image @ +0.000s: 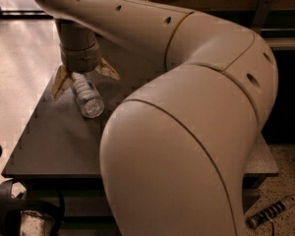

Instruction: Place blue plastic bottle upright

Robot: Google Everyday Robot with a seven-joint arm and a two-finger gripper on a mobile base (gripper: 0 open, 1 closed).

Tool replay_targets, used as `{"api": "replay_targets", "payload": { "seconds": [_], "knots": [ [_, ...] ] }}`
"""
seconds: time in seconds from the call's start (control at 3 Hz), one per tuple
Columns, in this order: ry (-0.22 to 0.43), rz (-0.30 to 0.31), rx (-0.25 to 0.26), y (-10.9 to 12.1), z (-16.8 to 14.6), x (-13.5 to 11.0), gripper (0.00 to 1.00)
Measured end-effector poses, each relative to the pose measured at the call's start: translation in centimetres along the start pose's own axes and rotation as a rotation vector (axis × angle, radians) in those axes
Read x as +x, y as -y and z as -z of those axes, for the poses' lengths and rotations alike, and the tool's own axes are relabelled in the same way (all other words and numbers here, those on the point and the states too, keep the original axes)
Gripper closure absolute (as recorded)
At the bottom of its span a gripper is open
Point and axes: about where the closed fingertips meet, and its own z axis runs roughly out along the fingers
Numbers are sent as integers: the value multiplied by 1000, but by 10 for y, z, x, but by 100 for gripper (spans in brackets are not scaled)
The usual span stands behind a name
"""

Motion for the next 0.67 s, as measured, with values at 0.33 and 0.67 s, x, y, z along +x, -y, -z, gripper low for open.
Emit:
{"api": "replay_targets", "payload": {
  "seconds": [0.33,0.67],
  "knots": [
    [7,0,-2,0,-2,-2,18],
    [6,0,-2,-1,-3,-2,41]
  ]
}}
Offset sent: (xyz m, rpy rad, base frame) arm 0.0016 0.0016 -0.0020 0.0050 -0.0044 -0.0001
